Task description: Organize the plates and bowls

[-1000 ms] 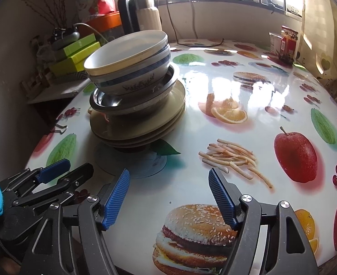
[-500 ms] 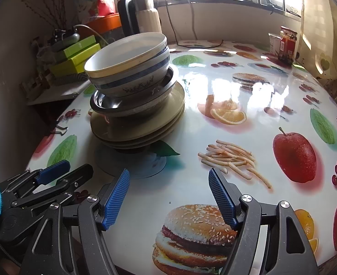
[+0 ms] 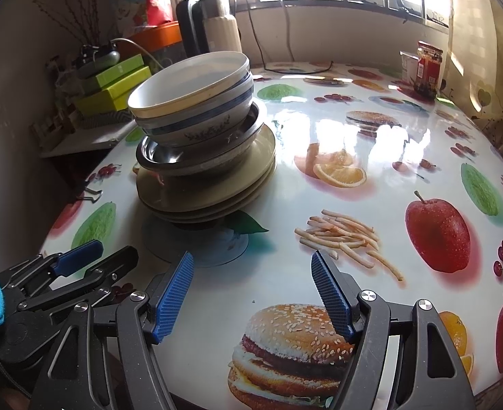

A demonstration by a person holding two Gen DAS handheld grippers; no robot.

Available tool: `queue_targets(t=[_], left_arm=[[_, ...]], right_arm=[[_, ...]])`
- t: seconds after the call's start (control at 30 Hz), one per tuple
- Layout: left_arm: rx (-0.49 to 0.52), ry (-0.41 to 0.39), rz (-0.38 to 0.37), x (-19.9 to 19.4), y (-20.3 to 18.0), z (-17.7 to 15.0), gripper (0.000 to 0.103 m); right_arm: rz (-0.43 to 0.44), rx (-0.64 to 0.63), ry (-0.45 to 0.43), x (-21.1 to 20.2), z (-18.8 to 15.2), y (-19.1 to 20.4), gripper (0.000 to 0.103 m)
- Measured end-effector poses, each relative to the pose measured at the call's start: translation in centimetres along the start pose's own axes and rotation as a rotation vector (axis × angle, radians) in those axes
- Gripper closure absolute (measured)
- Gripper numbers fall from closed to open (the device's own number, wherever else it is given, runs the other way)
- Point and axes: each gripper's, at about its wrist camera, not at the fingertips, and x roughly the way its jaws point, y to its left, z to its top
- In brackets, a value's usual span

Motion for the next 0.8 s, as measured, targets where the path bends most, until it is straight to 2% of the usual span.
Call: queue_targets(t=[0.8], left_arm=[[-0.002,-0.001,-0.007,-0.04,-0.02,-0.09,0.057]], right_arm=[[0.000,0.001,0.000,-0.03,-0.03,-0.03,0.031]])
